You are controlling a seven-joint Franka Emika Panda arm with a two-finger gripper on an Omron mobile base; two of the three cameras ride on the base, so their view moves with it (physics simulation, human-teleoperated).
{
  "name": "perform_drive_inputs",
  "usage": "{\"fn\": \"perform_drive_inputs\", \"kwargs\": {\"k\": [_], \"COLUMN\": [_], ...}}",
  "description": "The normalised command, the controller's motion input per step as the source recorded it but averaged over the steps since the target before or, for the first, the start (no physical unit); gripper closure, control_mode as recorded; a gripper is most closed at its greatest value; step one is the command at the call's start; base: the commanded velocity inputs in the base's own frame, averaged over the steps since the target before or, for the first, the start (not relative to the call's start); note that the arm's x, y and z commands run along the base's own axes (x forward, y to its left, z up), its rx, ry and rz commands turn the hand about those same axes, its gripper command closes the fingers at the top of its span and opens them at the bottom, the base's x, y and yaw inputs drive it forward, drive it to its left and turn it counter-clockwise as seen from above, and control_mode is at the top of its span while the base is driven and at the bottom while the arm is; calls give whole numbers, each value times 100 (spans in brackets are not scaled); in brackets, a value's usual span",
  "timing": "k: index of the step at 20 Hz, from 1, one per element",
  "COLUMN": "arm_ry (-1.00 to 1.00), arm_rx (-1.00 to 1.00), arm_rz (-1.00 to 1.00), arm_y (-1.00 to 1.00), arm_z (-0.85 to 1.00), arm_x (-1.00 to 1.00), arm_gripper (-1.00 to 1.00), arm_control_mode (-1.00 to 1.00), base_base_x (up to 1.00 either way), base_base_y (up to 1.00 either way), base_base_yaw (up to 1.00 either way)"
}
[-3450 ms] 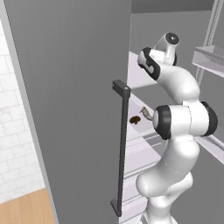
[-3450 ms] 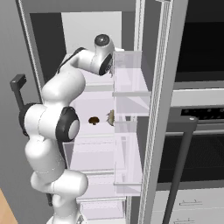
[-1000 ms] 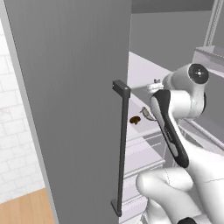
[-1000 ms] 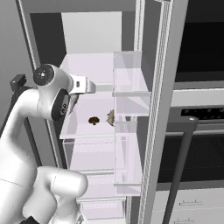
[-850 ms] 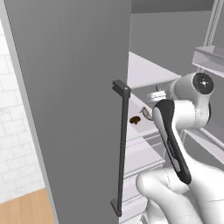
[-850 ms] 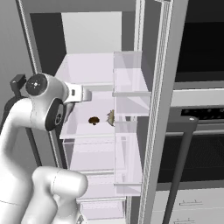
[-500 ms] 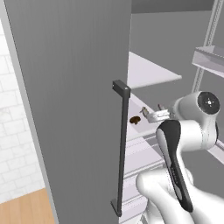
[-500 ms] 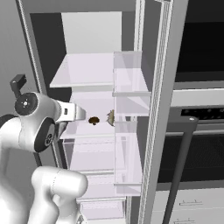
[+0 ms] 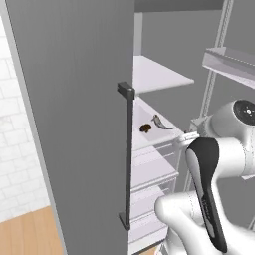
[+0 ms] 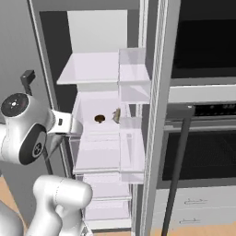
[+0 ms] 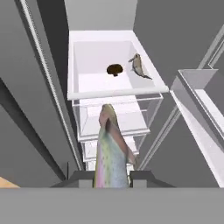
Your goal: Place one mushroom and one fish in each tupperware on the nearby counter, to pack two identical lunches.
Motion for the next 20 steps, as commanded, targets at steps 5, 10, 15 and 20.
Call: {"fn": "perform_drive_inputs", "kwargs": {"k": [5,10,15,20], "arm_ry": [0,0,0,0], "arm_rx": [0,0,0,0], "arm_rz": [0,0,0,0], "arm_y": [0,0,0,0], "arm_z": [0,0,0,0], "arm_x": [0,0,0,0], "arm_gripper": [100,100,100,100], "arm_control_mode": [100,100,100,100], "base_base_x": [-100,-48,-5,0], "base_base_y": [-37,-89,-100,-100], "base_base_yaw": [0,0,0,0]}}
